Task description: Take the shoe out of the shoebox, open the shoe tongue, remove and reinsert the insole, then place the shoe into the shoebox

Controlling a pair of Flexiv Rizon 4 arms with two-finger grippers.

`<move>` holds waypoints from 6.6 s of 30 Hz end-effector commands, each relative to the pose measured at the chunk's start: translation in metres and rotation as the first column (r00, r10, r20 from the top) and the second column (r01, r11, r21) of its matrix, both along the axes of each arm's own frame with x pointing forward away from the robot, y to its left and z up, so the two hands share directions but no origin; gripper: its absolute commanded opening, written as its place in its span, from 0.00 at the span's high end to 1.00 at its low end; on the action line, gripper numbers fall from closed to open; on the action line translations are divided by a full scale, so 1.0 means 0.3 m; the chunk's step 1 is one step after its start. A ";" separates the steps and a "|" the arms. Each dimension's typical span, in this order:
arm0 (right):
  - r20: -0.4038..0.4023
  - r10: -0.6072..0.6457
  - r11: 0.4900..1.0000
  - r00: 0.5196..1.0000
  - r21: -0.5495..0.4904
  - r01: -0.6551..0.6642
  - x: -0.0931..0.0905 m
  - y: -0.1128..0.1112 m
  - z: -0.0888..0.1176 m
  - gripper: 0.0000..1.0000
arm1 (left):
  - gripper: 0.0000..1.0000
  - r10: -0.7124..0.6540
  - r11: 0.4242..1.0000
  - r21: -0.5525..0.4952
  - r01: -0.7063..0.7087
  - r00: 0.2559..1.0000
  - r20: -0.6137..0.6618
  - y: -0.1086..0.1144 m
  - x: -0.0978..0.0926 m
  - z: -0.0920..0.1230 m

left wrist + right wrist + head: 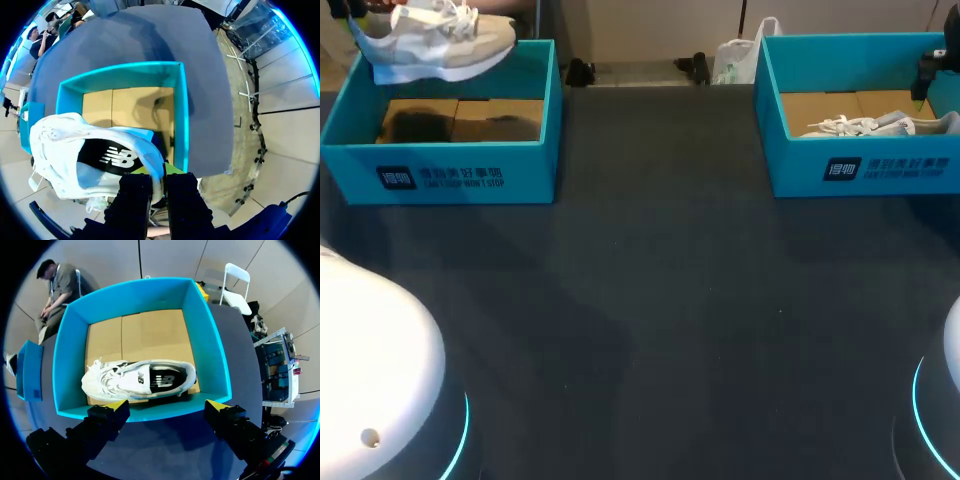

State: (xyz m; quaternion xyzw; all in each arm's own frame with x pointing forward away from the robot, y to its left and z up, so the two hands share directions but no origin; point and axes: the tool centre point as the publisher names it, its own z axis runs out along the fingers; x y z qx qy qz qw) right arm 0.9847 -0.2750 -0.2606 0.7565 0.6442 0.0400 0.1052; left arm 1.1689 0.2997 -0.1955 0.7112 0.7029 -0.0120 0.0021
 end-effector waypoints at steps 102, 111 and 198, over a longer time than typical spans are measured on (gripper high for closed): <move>0.001 0.000 1.000 1.000 0.000 0.000 0.000 0.000 0.000 0.00 | 1.00 0.039 0.983 0.173 -0.054 0.995 0.087 -0.700 -1.262 0.323; 0.001 0.000 1.000 1.000 0.000 0.000 0.000 0.000 0.000 0.00 | 1.00 -0.039 0.983 0.180 0.026 0.997 0.067 -0.811 -1.370 0.305; 0.001 0.000 1.000 1.000 0.000 0.000 0.000 0.000 0.000 0.00 | 1.00 0.094 0.980 0.176 -0.092 0.996 0.000 -1.234 -1.437 -0.296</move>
